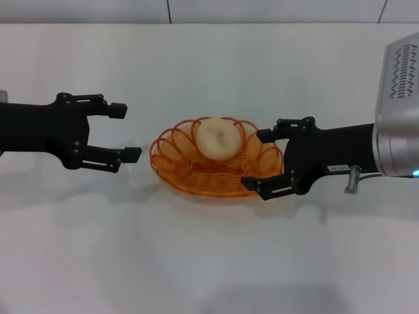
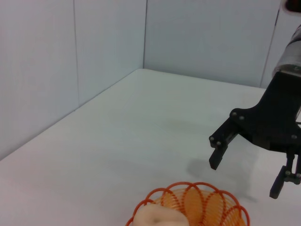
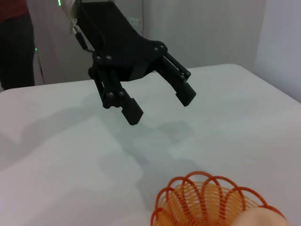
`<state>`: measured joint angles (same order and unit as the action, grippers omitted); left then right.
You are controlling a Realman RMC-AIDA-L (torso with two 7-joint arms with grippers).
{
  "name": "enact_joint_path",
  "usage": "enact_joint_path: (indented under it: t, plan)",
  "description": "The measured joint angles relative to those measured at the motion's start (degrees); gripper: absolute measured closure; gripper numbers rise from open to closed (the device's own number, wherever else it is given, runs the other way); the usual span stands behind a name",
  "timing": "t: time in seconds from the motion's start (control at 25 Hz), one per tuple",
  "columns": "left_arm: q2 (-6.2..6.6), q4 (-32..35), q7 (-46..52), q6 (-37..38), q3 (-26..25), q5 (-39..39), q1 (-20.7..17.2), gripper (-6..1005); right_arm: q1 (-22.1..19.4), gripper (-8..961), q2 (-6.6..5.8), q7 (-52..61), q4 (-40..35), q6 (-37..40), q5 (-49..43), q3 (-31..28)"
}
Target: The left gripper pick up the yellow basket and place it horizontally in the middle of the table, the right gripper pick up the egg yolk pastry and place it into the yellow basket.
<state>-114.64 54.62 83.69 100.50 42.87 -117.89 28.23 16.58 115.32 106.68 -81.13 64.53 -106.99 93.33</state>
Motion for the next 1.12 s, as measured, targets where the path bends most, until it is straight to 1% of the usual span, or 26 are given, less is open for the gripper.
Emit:
enact_joint_path:
  t: [0.4,1.12]
  plan:
    - [-0.23,-0.13,-2.41,2.40,0.50,-0.70,-0.20,120,0.14,81,-0.01,-0.28,-0.13,1.34,-0.31,0.01]
    - [0.04,-0.14,-3.67,3.03,0.47,-1.37,-0.45,120,0.17,81,-0.01,-0.87,-0.22,2.39,-0.60,0.46]
